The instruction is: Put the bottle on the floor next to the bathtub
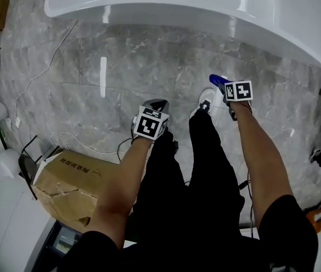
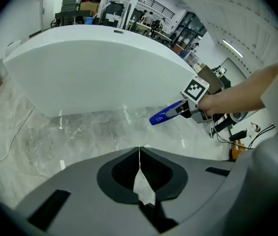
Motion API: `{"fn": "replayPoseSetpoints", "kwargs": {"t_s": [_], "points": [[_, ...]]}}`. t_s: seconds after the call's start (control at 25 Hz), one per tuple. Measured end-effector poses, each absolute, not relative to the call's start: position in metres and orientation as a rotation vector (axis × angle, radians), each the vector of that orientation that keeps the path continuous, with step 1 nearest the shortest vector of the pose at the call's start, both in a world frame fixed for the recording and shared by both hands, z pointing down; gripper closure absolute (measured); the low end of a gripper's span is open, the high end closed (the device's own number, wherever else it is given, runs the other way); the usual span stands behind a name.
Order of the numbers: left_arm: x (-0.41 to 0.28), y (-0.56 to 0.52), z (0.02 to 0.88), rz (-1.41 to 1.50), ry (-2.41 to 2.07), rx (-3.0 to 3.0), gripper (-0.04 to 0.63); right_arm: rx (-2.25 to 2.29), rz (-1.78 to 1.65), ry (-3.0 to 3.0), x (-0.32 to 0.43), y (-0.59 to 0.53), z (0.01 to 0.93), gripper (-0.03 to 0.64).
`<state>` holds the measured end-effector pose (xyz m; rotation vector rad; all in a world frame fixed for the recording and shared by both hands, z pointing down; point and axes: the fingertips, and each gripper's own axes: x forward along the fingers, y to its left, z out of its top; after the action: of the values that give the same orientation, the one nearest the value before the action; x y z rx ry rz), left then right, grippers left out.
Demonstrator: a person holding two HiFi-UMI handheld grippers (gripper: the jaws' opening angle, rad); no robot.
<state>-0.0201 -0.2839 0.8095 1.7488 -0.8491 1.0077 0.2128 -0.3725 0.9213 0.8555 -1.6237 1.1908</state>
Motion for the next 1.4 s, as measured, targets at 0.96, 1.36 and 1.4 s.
{"fn": "replayPoseSetpoints", "kwargs": {"t_s": [0.96, 1.36, 1.4], "points": [[-0.023, -0.245, 1.005, 1.086, -0.765, 1.703, 0.578, 0.342, 0.289, -1.596, 0.138, -0.425, 1.189, 0.443], [-0.024, -0.236, 1.014, 1.085, -0.748, 1.697, 0.577, 0.307, 0.232, -1.590, 0.129, -0.426, 1.217, 0.443], [-0.024, -0.238, 1.013, 1.084, -0.749, 1.699, 0.578, 0.304, 0.229, -1.589, 0.130, -0.425, 1.218, 0.443]]}}
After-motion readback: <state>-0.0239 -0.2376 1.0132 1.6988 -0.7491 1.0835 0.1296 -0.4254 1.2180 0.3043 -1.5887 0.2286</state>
